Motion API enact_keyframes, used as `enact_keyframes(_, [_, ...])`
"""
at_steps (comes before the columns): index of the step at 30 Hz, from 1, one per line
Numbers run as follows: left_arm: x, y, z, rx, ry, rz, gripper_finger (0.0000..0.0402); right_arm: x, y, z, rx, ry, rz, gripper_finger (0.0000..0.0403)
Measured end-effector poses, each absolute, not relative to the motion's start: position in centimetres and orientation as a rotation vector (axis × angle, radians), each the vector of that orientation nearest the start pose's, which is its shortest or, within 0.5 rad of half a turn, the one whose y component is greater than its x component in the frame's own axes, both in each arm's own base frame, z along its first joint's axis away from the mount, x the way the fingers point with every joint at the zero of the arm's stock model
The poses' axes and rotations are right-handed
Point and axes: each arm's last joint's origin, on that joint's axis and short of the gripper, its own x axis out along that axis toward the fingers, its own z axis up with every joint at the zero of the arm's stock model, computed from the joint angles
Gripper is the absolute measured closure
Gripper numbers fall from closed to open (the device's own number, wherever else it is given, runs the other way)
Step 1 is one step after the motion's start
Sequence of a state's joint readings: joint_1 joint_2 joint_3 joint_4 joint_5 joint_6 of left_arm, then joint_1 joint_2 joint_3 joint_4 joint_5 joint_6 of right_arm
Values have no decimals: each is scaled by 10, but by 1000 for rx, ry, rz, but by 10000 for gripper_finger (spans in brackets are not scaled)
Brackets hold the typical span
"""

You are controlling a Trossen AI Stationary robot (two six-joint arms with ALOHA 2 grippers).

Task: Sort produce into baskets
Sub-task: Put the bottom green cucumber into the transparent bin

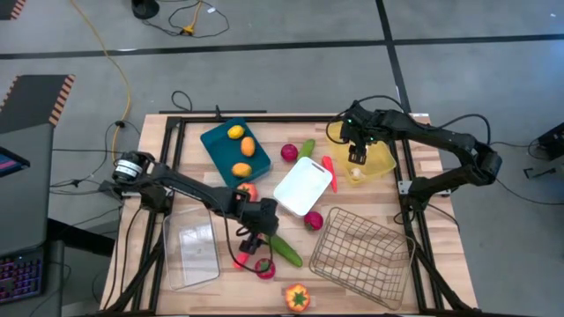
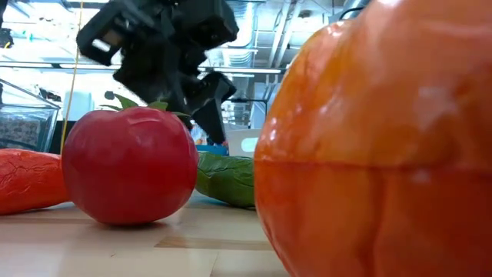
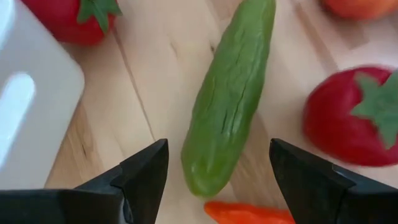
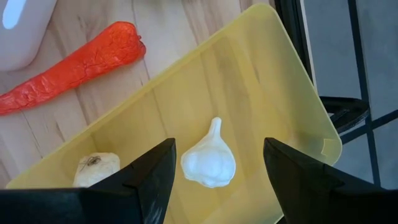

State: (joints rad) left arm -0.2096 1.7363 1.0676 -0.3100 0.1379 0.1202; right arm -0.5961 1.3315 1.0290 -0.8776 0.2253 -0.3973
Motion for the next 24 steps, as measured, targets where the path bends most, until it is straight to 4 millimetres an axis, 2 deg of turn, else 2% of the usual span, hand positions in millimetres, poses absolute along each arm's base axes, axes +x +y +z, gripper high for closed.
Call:
enact_keyframes(6, [332,-74,164,163,974,-352,136,200,-143,256,-108,1306,-472,132])
enact_keyframes(11, [337,-75,156,156,951,-363,136,200,-143,256,-108,1306,-472,132])
enact_keyframes(14, [338,-77,141,173,995,-381,136,200,-143,256,-109,1306,-472,132])
enact_keyframes(16, [340,-79,138,178,983,-387,140,200,-143,256,-107,1305,-470,132])
enact_keyframes(20, [342,-80,133,180,984,-389,170,200,-143,256,-108,1304,-470,132])
enact_keyframes(24, [343,-80,133,172,985,-381,226,200,-143,256,-107,1302,-466,132])
